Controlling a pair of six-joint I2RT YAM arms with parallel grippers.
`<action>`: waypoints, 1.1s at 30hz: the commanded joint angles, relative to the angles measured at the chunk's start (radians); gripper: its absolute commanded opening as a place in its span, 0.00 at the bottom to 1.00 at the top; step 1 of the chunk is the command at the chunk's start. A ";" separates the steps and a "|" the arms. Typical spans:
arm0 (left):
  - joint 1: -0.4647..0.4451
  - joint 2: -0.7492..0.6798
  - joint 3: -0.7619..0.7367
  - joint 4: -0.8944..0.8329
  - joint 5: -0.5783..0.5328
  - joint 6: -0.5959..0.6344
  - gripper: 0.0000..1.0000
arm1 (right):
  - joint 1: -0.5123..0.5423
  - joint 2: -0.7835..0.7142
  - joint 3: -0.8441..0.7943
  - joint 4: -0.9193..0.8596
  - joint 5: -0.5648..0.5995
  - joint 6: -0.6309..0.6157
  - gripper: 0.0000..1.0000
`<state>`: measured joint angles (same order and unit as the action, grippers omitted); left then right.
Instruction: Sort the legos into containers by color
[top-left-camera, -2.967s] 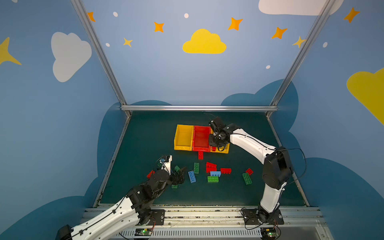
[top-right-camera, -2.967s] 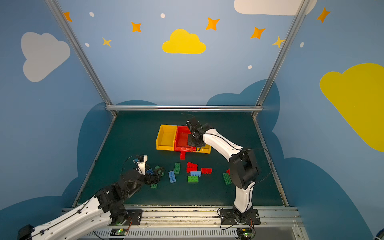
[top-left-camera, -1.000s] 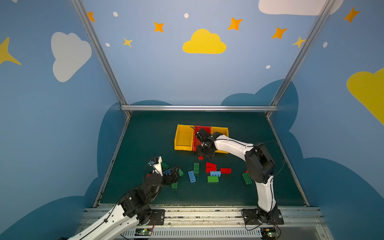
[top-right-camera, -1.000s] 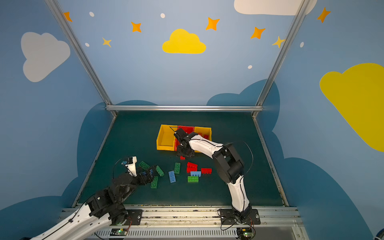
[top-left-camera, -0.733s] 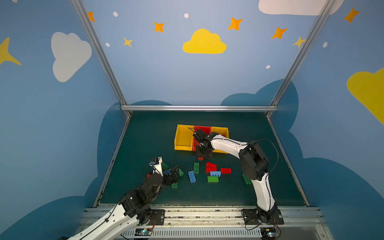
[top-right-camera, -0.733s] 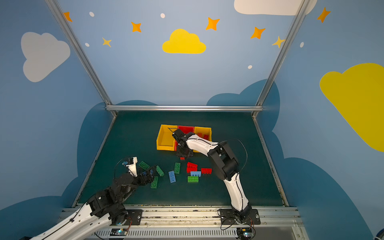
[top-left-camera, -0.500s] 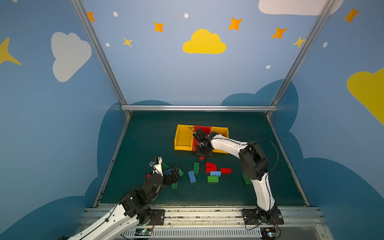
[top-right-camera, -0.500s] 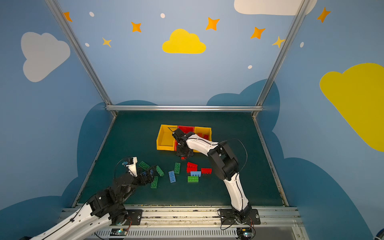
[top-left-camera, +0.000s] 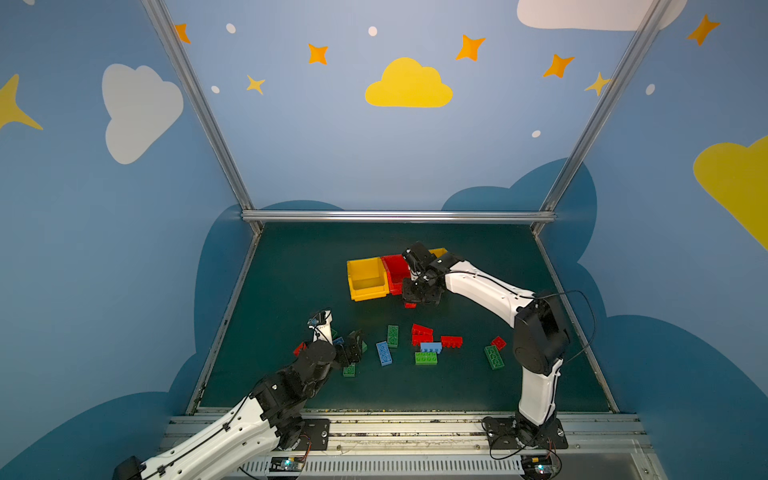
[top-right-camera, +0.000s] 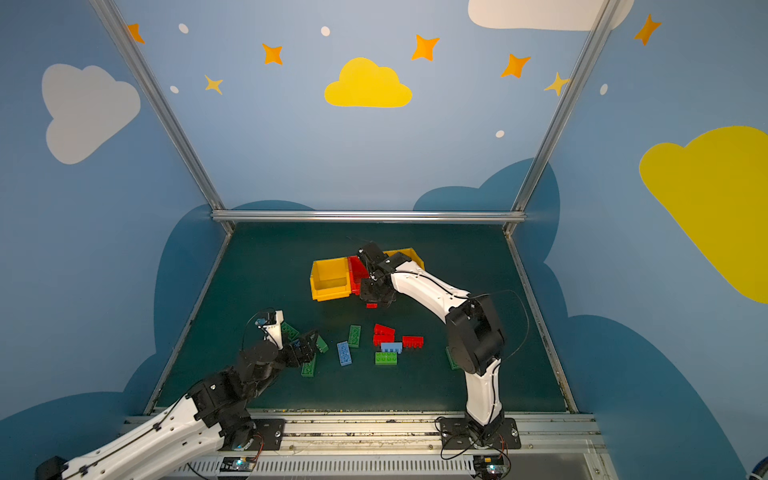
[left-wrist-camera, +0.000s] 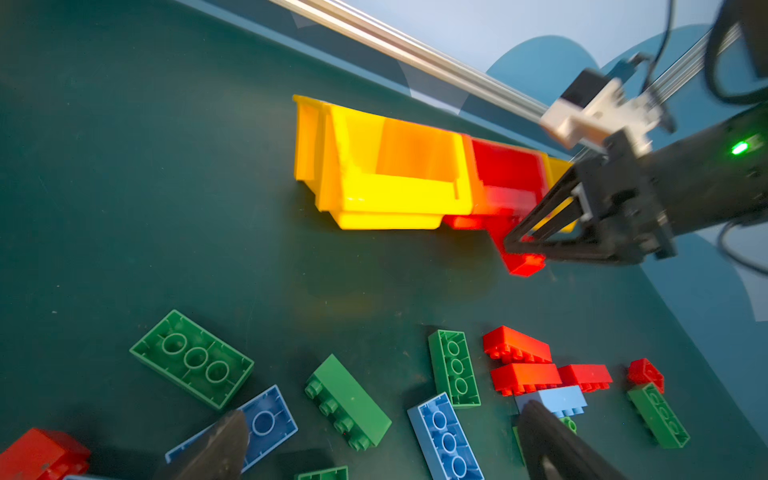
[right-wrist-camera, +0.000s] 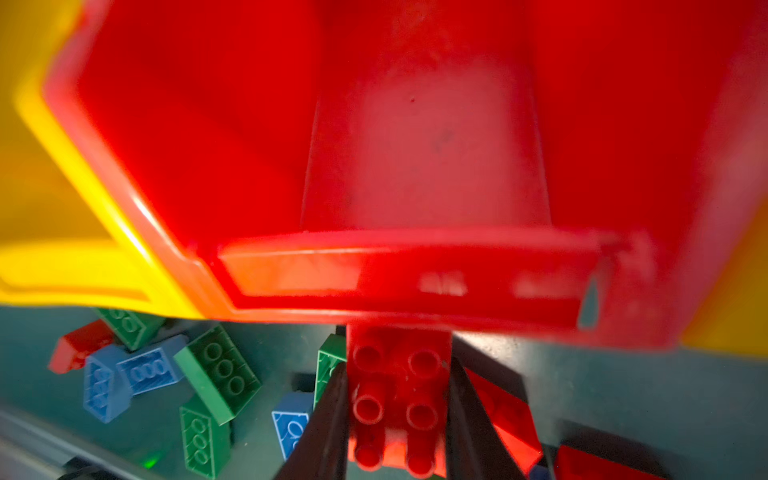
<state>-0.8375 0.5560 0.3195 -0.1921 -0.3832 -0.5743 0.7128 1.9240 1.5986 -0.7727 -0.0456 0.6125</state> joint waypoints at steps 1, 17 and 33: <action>0.007 0.046 0.039 0.052 -0.007 0.023 1.00 | -0.037 -0.004 -0.019 0.029 -0.043 -0.037 0.23; 0.012 0.022 0.052 0.000 -0.046 0.034 1.00 | -0.041 0.073 -0.124 0.123 -0.068 -0.051 0.23; 0.023 -0.156 0.009 -0.082 -0.077 0.034 1.00 | -0.039 0.320 0.229 0.008 -0.141 -0.054 0.24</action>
<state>-0.8185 0.4042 0.3416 -0.2523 -0.4473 -0.5545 0.6758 2.2524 1.8183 -0.7143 -0.1696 0.5644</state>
